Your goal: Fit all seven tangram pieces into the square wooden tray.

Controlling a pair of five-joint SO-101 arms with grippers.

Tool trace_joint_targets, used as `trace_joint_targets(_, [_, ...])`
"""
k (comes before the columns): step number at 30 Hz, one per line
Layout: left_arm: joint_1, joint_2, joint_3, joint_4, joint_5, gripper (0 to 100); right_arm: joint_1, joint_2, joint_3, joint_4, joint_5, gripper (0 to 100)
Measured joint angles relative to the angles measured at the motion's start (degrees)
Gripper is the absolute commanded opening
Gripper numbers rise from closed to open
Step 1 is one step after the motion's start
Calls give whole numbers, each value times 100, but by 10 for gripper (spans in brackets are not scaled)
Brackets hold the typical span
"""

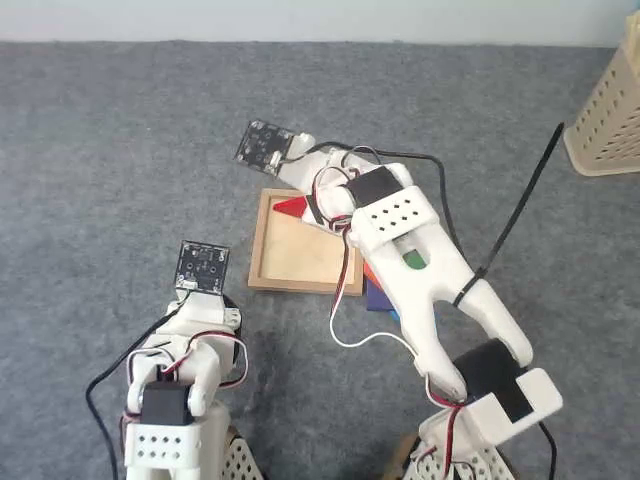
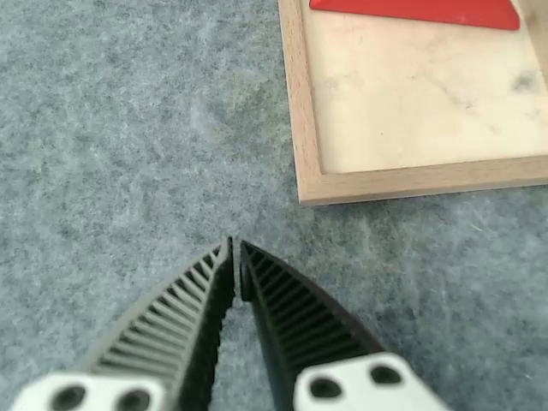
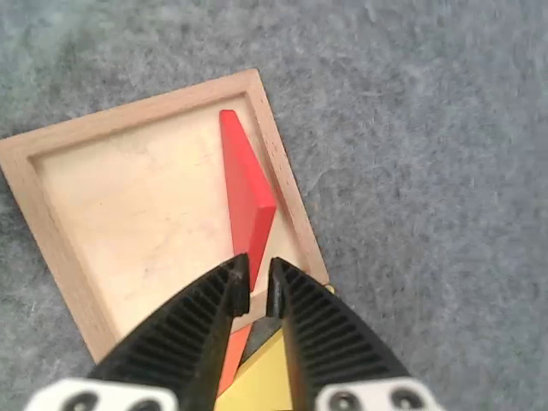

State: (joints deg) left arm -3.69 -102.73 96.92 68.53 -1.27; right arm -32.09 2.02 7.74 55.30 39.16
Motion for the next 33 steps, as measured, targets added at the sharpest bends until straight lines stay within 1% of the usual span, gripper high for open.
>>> trace_joint_targets(3, [0, 0, 0, 0, 0, 11, 123, 114, -9, -35, -316, 36])
trace_joint_targets(6, [0, 0, 0, 0, 0, 11, 202, 554, 0, -273, -440, 36])
trace_joint_targets(14, [0, 0, 0, 0, 0, 11, 255, 1582, 0, -1776, -484, 36])
trace_joint_targets(17, [0, 0, 0, 0, 0, 11, 255, 1749, -9, -2092, -501, 26])
trace_joint_targets(23, [0, 0, 0, 0, 0, 11, 255, 1749, -9, -2092, -501, 10])
trace_joint_targets(33, [0, 0, 0, 0, 0, 11, 237, 1758, -9, -1486, -492, 9])
